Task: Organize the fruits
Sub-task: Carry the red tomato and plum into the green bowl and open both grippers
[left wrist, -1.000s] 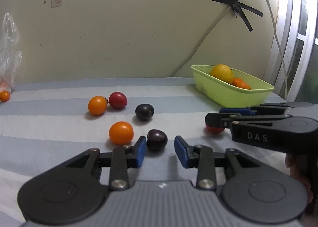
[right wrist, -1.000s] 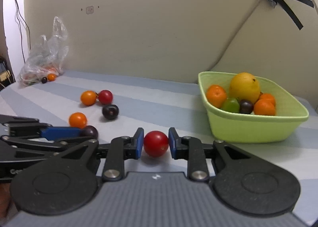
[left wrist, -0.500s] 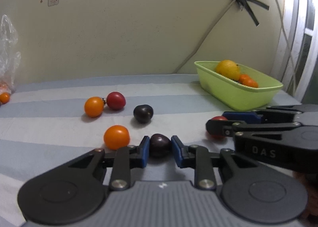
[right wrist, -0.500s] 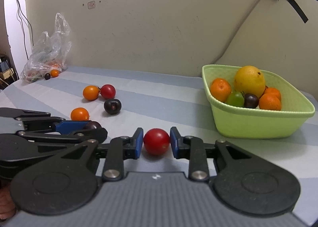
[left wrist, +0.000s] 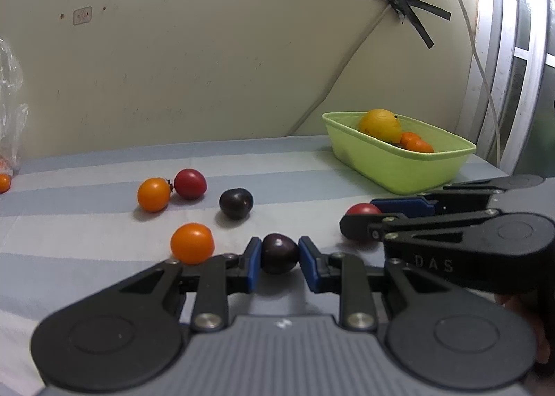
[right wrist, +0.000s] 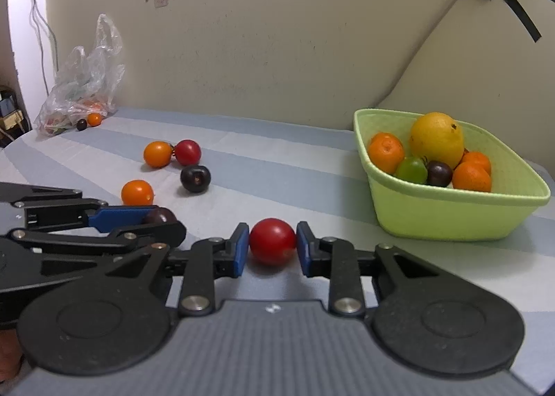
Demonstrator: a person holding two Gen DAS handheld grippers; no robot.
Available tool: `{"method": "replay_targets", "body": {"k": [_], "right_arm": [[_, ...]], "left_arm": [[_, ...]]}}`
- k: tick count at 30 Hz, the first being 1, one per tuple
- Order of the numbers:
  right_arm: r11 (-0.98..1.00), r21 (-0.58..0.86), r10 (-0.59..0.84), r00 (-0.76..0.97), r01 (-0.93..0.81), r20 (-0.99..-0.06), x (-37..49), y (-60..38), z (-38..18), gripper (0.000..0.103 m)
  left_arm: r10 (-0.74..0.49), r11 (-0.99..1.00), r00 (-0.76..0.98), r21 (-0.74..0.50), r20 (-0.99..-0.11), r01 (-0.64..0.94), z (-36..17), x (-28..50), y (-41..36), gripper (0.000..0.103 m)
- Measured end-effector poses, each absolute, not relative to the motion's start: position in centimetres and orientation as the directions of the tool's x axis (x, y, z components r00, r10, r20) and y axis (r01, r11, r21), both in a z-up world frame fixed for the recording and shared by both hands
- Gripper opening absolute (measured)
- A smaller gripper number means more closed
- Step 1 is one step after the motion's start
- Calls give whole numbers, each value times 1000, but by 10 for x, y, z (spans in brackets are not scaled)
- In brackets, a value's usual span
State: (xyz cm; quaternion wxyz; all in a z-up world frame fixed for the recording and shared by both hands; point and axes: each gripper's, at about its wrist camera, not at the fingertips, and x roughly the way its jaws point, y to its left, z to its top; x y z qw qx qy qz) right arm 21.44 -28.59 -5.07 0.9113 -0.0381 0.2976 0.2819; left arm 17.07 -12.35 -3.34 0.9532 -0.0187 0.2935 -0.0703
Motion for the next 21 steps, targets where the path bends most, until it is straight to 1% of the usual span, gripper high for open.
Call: {"method": "replay_targets", "body": {"k": [7, 11, 15, 18, 21], "right_arm": [[842, 83, 492, 695, -533, -525, 210, -289, -48, 32], [851, 69, 485, 731, -520, -480, 207, -292, -43, 32], [864, 64, 476, 770, -499, -425, 206, -300, -36, 31], [887, 51, 444, 816, -459, -370, 208, -314, -28, 31], [922, 52, 378, 862, -384, -337, 218, -333, -22, 32]], "left_arm": [[-151, 988, 822, -89, -548, 123, -33, 168, -123, 24], [-158, 987, 825, -99, -542, 124, -33, 167, -121, 24], [-170, 985, 813, -128, -557, 118, -32, 171, -118, 24], [-219, 974, 796, -178, -564, 142, -27, 180, -118, 24], [-254, 966, 799, -177, -546, 186, -10, 198, -130, 24]]}}
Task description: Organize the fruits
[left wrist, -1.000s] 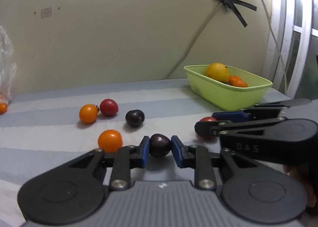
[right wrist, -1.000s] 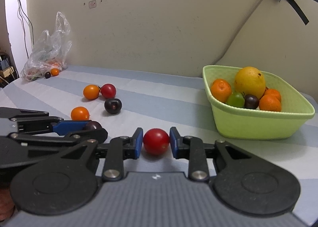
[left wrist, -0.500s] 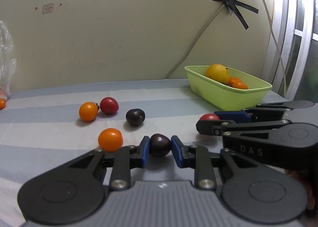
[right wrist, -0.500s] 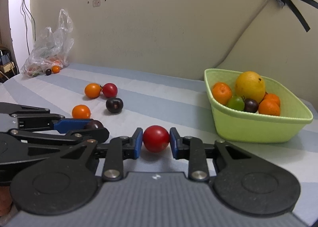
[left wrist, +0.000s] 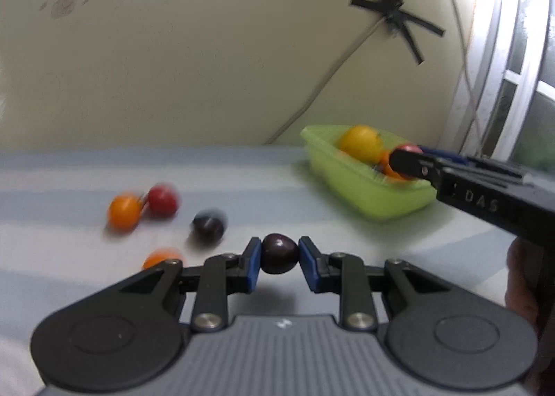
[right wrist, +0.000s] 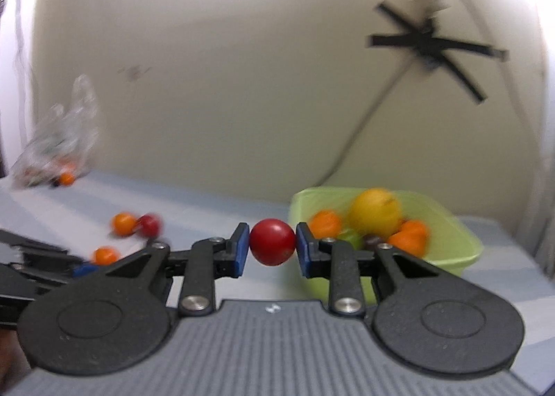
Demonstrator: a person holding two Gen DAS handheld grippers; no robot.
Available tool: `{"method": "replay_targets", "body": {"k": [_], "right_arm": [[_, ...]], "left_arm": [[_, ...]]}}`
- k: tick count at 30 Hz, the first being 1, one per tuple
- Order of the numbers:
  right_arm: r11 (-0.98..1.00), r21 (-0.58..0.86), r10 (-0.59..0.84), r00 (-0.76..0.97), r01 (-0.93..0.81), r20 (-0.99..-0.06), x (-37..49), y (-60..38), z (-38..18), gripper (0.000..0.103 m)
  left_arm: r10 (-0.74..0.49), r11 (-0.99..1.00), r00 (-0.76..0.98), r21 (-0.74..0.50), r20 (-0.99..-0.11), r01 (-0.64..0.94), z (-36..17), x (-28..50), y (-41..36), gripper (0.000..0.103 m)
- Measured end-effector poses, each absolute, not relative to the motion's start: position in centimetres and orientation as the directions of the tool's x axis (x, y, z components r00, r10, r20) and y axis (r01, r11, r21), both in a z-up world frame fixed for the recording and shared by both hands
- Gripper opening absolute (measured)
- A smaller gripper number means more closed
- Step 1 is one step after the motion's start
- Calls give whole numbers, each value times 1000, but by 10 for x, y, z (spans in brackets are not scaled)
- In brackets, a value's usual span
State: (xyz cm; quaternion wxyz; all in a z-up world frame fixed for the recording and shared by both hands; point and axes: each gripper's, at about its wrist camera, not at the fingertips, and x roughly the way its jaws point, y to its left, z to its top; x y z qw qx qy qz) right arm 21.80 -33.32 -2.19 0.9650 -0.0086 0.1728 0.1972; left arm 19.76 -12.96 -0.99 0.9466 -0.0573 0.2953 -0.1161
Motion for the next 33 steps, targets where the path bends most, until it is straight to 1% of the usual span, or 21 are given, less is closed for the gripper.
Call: {"method": "replay_targets", "body": {"k": [5, 9, 13, 16, 18, 19, 20, 21, 23, 27, 30, 33], "right_arm": [[969, 79, 248, 915, -235, -318, 240, -370, -18, 32], [979, 96, 200, 913, -178, -356, 257, -384, -24, 32], [985, 91, 172, 904, -148, -391, 269, -389, -29, 33], [987, 99, 155, 897, -125, -415, 273, -394, -32, 33], [989, 109, 138, 892, -100, -431, 278, -397, -34, 36], [989, 121, 133, 892, -88, -432, 277, -399, -35, 44], [987, 138, 132, 895, -80, -427, 276, -401, -35, 50], [984, 163, 138, 898, -76, -417, 275, -405, -34, 52], [977, 200, 150, 905, -74, -398, 271, -409, -32, 52], [974, 212, 151, 918, -75, -368, 265, -409, -29, 52], [969, 230, 161, 931, -86, -328, 257, -408, -24, 52], [963, 243, 188, 939, -118, -288, 249, -405, -19, 52]], "left_arm": [[-350, 936, 792, -223, -500, 273, 19, 238, -157, 24], [-412, 911, 755, -251, -510, 328, 20, 273, -188, 24], [-428, 904, 734, -234, -528, 358, 10, 291, -216, 25], [-416, 908, 730, -210, -542, 362, 4, 295, -228, 26], [-413, 910, 724, -209, -552, 359, 0, 297, -230, 27], [-414, 910, 722, -218, -555, 354, -1, 296, -226, 33], [-412, 911, 724, -222, -554, 349, 1, 296, -223, 38], [-408, 913, 733, -222, -545, 343, 4, 294, -220, 43], [-397, 918, 754, -214, -523, 335, 14, 289, -211, 43], [-357, 933, 815, -216, -456, 287, 43, 264, -171, 43], [-257, 962, 872, -200, -416, 188, 62, 236, -125, 43], [-129, 981, 902, -186, -412, 56, 66, 204, -81, 43]]}}
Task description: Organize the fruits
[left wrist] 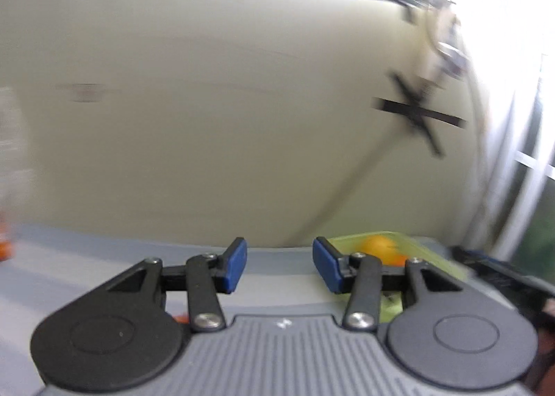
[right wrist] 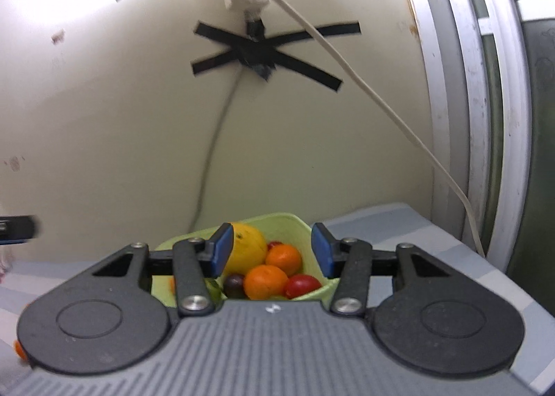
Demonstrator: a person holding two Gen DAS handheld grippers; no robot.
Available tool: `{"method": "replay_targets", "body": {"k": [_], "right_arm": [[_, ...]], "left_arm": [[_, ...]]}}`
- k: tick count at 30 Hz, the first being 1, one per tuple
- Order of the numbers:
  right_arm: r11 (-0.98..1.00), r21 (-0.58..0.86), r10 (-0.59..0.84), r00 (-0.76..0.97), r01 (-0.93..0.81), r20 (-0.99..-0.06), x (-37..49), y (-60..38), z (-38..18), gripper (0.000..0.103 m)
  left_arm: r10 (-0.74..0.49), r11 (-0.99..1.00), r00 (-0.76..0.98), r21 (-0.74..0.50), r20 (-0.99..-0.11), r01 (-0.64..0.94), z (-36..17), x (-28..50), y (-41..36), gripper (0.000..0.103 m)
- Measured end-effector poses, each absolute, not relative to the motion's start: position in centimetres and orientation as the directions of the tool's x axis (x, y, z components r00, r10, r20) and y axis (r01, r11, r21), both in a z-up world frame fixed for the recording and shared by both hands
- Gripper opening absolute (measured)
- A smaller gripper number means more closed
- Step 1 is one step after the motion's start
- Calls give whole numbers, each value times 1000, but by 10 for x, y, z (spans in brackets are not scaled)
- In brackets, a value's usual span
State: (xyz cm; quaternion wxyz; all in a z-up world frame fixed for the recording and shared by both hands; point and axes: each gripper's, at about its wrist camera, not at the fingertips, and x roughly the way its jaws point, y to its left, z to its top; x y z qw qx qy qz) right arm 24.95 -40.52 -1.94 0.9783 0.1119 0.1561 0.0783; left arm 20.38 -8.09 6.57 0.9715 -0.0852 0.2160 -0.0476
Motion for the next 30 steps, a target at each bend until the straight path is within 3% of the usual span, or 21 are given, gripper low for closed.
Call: {"method": "replay_targets", "body": {"k": [7, 12, 15, 20, 24, 25, 27, 30], "right_arm": [[899, 257, 418, 867, -354, -271, 225, -370, -10, 52], [748, 429, 656, 664, -507, -359, 229, -327, -13, 52], [743, 395, 669, 613, -540, -421, 237, -291, -15, 52], [757, 330, 646, 568, -564, -510, 261, -239, -29, 52], [769, 307, 620, 536, -561, -573, 275, -216, -47, 51], [769, 302, 615, 524, -564, -590, 273, -212, -52, 41], [751, 300, 631, 505, -588, -589, 273, -214, -53, 32], [764, 252, 610, 537, -594, -583, 260, -220, -45, 29]], "left_arm": [[-17, 986, 866, -152, -499, -68, 23, 158, -46, 43], [-42, 994, 834, -103, -550, -19, -5, 160, -61, 44], [-58, 995, 834, -101, -549, 2, -12, 168, -67, 50], [-67, 995, 812, -97, -580, 13, -25, 183, -72, 50], [-75, 996, 783, -86, -618, 27, -31, 191, -76, 42], [-69, 996, 781, -82, -621, 23, -32, 192, -76, 36], [-62, 997, 783, -71, -619, 23, -32, 192, -78, 30], [-53, 998, 786, -60, -616, 20, -31, 189, -81, 30]]}}
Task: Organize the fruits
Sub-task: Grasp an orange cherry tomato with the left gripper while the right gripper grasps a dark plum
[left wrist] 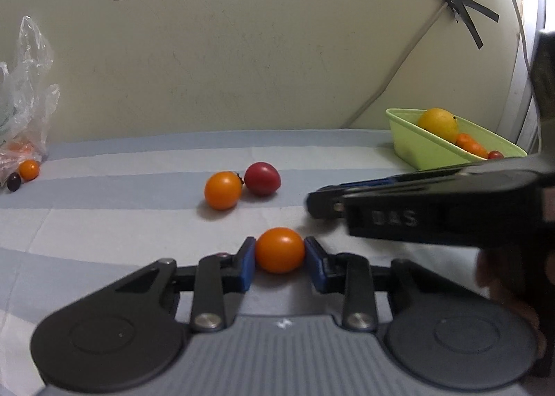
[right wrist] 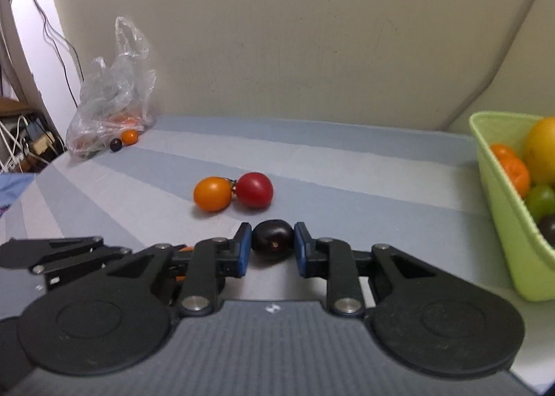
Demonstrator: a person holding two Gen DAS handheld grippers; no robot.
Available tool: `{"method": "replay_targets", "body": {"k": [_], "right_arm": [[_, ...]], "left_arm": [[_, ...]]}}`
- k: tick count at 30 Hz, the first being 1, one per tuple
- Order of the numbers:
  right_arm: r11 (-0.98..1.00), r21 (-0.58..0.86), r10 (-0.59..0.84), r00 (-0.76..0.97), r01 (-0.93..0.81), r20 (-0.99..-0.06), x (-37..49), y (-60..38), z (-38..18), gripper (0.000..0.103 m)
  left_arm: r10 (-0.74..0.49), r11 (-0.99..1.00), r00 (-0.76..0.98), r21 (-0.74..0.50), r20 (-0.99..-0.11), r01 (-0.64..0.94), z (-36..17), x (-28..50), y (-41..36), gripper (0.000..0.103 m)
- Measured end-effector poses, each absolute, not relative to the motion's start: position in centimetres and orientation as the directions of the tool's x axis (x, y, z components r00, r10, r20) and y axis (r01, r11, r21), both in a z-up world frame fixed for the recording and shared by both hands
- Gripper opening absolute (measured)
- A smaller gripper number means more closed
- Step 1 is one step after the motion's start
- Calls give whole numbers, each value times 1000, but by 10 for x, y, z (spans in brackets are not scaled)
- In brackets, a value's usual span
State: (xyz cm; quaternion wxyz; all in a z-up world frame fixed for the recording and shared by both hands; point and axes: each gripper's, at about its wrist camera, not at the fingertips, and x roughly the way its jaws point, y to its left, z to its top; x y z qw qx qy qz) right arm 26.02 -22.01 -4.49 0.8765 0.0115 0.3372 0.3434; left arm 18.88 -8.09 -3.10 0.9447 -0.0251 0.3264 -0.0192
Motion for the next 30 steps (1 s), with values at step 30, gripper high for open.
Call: {"method": "replay_targets", "body": {"k": [30], "right_arm": [[890, 107, 427, 727, -444, -537, 86, -342, -52, 48]], "left_arm": [[-100, 987, 819, 46, -565, 152, -30, 64, -171, 33]]}}
